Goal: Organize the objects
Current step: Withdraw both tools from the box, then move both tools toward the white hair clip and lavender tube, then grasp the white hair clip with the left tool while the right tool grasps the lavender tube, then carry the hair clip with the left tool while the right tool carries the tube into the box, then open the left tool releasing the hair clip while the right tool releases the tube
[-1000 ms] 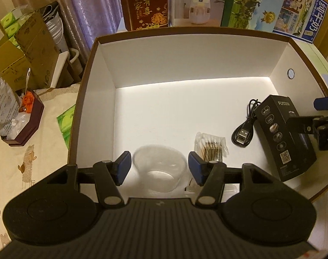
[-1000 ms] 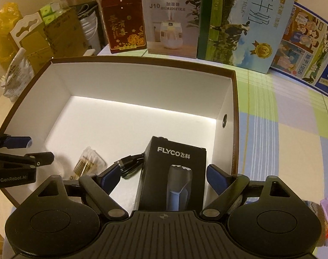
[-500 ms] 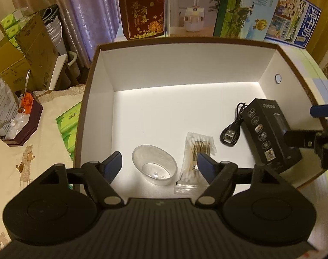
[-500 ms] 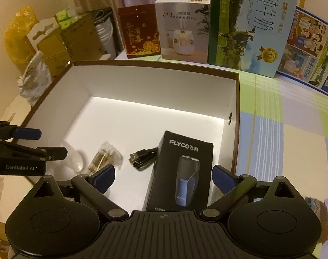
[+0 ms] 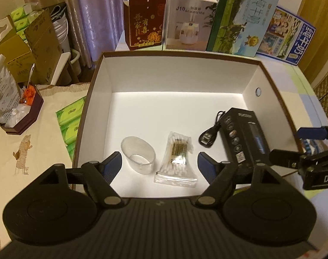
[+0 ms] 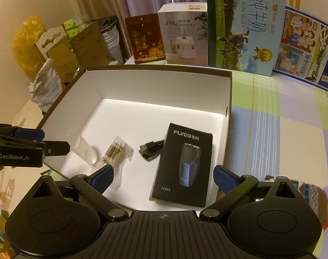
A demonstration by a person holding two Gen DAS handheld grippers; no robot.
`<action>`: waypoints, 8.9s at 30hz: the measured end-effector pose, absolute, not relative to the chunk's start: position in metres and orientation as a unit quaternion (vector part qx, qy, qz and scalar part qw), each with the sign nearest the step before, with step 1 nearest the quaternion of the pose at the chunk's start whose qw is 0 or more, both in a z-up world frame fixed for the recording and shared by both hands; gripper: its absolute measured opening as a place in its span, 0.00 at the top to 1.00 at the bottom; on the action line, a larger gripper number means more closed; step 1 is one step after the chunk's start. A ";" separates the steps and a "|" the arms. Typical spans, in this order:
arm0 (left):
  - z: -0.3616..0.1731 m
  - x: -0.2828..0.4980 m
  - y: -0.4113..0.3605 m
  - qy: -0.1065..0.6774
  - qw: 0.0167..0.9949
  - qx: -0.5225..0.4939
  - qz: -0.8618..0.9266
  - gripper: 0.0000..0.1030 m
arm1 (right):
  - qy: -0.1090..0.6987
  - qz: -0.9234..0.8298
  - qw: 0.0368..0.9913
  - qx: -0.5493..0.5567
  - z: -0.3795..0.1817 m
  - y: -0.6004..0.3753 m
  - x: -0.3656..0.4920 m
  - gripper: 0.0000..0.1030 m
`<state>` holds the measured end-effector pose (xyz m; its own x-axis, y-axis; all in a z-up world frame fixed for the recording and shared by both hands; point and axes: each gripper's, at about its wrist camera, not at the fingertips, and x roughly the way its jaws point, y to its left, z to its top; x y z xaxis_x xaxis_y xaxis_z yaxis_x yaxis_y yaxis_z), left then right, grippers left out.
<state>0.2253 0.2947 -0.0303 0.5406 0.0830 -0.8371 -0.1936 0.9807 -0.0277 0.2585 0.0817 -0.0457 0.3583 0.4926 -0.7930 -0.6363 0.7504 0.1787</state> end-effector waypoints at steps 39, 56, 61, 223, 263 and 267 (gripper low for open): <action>-0.004 0.142 0.145 0.456 0.884 -0.078 0.072 0.26 | 0.448 0.364 0.816 -0.040 -0.022 -0.067 0.192 0.06; -0.021 0.137 0.066 0.474 0.876 -0.075 0.046 0.25 | 0.459 0.343 0.819 -0.030 -0.027 -0.150 0.198 0.06; -0.031 0.144 0.041 0.480 0.874 -0.068 0.028 0.25 | 0.462 0.326 0.824 -0.020 -0.030 -0.178 0.204 0.06; -0.002 0.154 0.188 0.426 0.892 -0.078 0.131 0.66 | 0.374 0.519 0.768 -0.018 -0.009 -0.002 0.235 0.70; -0.074 0.336 0.332 0.502 0.854 -0.079 0.113 0.66 | 0.470 0.410 0.782 0.005 -0.074 0.167 0.351 0.70; -0.084 0.341 0.339 0.510 0.848 -0.088 0.112 0.66 | 0.480 0.402 0.780 0.003 -0.083 0.175 0.354 0.70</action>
